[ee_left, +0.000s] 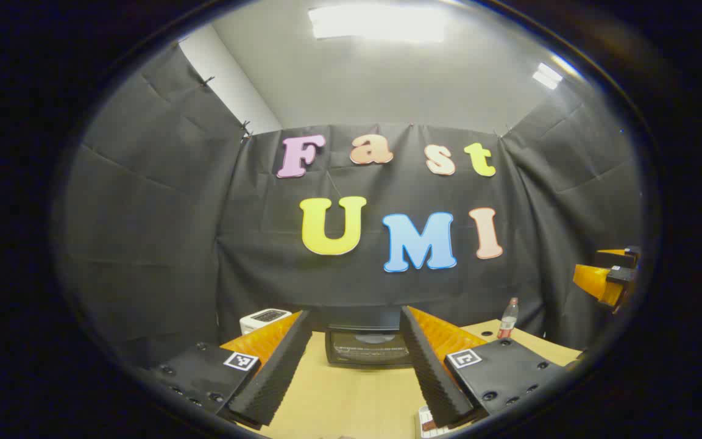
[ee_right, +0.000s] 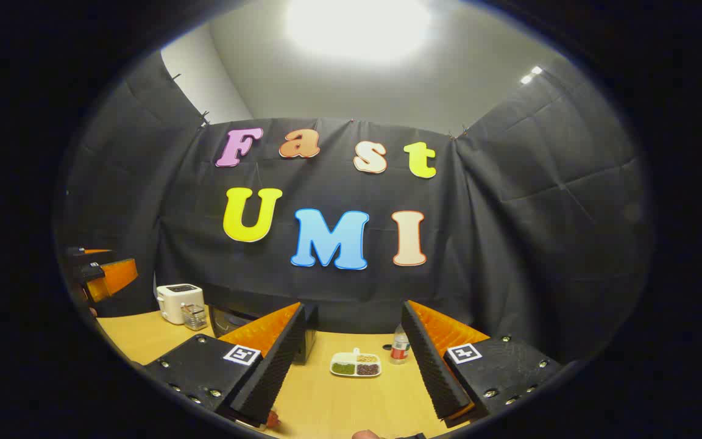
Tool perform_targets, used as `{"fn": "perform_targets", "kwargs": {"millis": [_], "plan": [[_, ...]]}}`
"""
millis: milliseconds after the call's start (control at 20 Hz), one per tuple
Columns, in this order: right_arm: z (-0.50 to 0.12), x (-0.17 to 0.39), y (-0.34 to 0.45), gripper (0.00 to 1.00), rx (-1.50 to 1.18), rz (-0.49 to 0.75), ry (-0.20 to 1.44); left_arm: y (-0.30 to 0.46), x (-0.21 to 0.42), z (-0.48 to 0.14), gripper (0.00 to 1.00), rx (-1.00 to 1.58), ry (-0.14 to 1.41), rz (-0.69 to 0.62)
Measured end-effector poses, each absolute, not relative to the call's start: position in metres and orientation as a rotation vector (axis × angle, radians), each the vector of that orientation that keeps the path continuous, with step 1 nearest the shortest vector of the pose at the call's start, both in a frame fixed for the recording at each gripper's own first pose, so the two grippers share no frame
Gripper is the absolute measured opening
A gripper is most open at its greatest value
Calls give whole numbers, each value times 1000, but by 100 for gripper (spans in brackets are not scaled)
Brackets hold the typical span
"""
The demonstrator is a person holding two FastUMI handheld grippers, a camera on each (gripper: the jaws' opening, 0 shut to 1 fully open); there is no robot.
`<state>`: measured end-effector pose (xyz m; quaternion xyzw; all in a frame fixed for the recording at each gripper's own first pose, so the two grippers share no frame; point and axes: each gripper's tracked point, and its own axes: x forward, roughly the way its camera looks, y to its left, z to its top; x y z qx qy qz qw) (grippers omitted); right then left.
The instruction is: Open the electric oven with the left hand, put the food in, and close the electric oven.
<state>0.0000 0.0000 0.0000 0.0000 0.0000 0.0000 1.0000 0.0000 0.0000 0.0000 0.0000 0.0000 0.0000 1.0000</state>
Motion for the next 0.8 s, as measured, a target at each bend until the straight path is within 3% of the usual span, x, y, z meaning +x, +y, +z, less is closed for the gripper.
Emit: {"fn": "perform_targets", "kwargs": {"millis": [300, 450, 750, 800], "plan": [[-9, 14, 9, 96, 51, 24, 34, 11, -1, -4, 94, 19, 17, 29], [-10, 17, 12, 96, 58, 37, 39, 11, 1, -1, 99, 28, 17, 31], [3, 32, 32, 96, 38, 83, 8, 16, 8, 12, 94, 7, -13, 57], [4, 34, 35, 96, 35, 92, 3, 17, 8, 13, 99, 2, -12, 60]]}}
